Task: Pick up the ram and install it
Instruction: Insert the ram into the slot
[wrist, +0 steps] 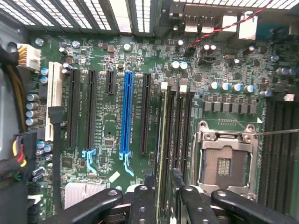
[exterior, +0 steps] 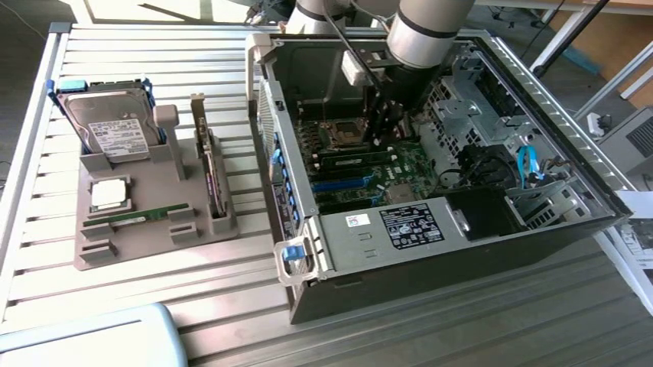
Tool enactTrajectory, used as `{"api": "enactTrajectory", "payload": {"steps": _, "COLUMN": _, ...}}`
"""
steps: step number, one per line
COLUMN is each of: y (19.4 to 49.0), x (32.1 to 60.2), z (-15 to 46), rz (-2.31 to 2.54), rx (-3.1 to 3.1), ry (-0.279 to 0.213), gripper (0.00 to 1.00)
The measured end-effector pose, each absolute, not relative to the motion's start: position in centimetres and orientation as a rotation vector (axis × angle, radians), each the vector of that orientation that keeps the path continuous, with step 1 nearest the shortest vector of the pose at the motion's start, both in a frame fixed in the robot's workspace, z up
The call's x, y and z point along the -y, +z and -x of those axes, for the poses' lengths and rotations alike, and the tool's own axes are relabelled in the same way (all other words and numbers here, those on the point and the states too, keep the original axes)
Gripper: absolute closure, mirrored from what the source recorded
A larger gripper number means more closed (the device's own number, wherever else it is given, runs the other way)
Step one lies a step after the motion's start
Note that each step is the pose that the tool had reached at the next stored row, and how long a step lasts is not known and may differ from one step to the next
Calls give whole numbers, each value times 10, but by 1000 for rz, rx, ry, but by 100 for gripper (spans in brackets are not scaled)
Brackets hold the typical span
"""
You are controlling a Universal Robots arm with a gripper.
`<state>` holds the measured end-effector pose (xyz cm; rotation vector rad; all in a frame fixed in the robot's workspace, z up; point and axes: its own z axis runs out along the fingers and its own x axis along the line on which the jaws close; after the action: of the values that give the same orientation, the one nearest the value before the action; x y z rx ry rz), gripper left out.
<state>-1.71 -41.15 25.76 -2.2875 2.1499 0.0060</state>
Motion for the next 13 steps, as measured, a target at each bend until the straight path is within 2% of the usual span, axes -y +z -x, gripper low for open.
{"api": "enactTrajectory", "payload": {"steps": 9, "y": 271, "x": 408, "z": 17, "rz": 2290, "rx": -2152, "ry": 1, "gripper": 73}}
{"api": "enactTrajectory", "payload": {"steps": 10, "y": 271, "x": 407, "z": 17, "rz": 2290, "rx": -2152, "ry": 1, "gripper": 74}}
{"api": "enactTrajectory", "payload": {"steps": 12, "y": 271, "x": 404, "z": 17, "rz": 2290, "rx": -2152, "ry": 0, "gripper": 87}}
{"api": "enactTrajectory", "payload": {"steps": 13, "y": 271, "x": 403, "z": 17, "rz": 2290, "rx": -2152, "ry": 1, "gripper": 87}}
